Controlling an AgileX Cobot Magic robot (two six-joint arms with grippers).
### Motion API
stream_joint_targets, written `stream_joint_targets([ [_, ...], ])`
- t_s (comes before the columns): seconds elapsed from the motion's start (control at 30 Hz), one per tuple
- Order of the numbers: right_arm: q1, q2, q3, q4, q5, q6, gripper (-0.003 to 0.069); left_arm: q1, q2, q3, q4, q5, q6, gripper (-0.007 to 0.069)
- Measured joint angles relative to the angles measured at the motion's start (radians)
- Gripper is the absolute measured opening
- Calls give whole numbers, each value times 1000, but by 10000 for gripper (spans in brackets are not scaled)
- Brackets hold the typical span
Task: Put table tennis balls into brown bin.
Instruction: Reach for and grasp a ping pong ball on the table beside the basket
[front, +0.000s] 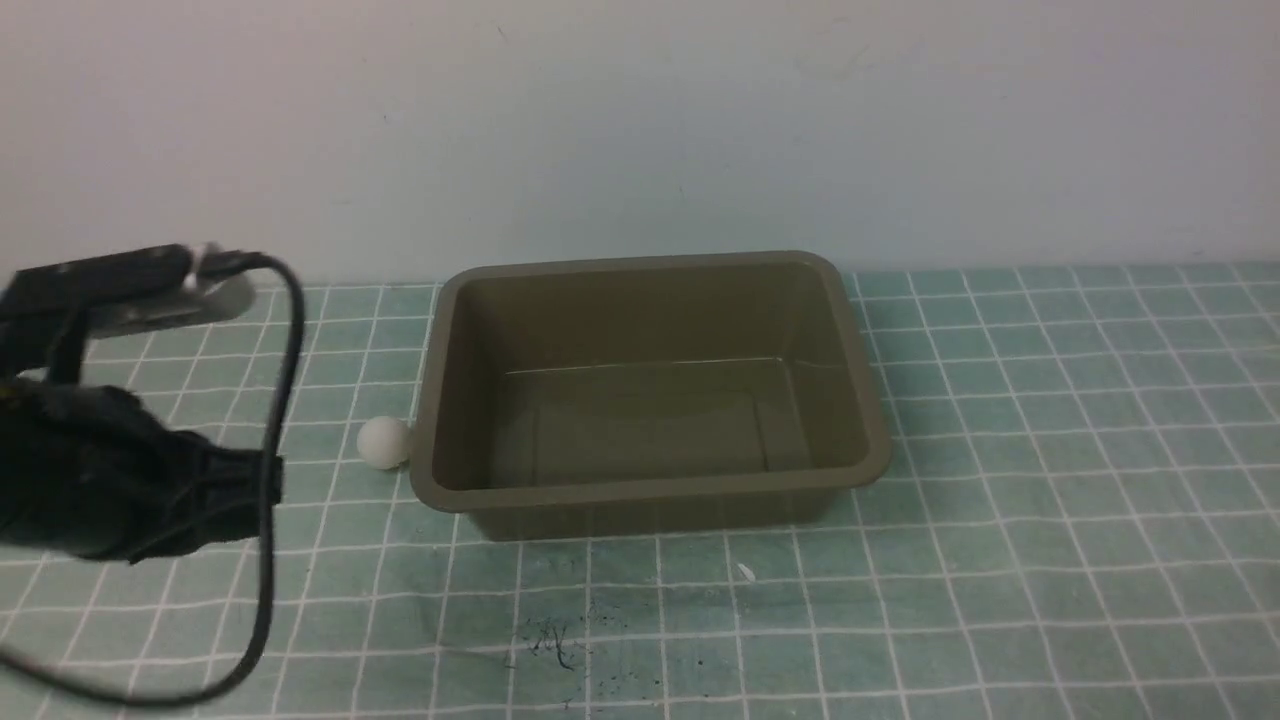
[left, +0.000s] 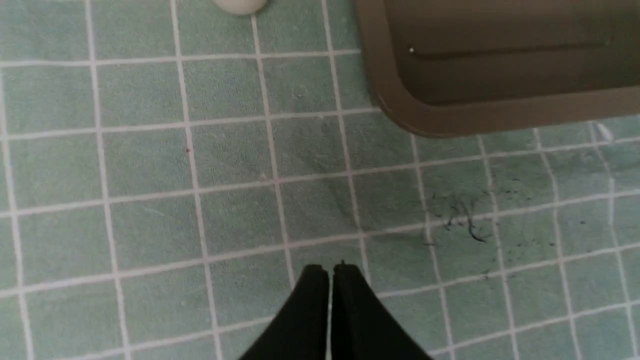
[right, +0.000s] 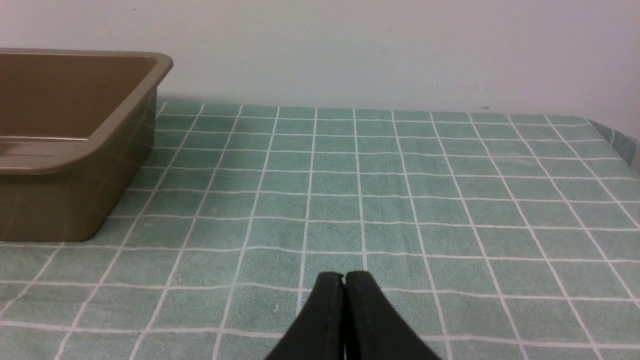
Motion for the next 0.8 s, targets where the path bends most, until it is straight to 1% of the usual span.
stream_joint_targets([
  [0.13, 0, 0, 0, 0, 0, 0, -15, 0, 199, -122, 16, 7, 23, -4],
  [0.23, 0, 0, 0, 0, 0, 0, -15, 0, 294, -188, 32, -2, 23, -4],
  [0.43, 0, 0, 0, 0, 0, 0, -15, 0, 439, -305, 48, -70, 26, -3],
  [0.53, 0, 0, 0, 0, 0, 0, -15, 0, 490, -345, 48, -106, 52, 14],
  [0.57, 0, 0, 0, 0, 0, 0, -15, 0, 505, -355, 46, -118, 65, 28],
  [0.63, 0, 0, 0, 0, 0, 0, -15, 0, 547, -380, 38, -143, 94, 89],
  [0.67, 0, 0, 0, 0, 0, 0, -15, 0, 551, -381, 37, -144, 98, 104],
  [0.7, 0, 0, 0, 0, 0, 0, -15, 0, 577, -392, 28, -154, 108, 175],
  [0.77, 0, 0, 0, 0, 0, 0, -15, 0, 594, -397, 20, -162, 112, 227],
  [0.8, 0, 0, 0, 0, 0, 0, -15, 0, 617, -403, 6, -175, 115, 314],
])
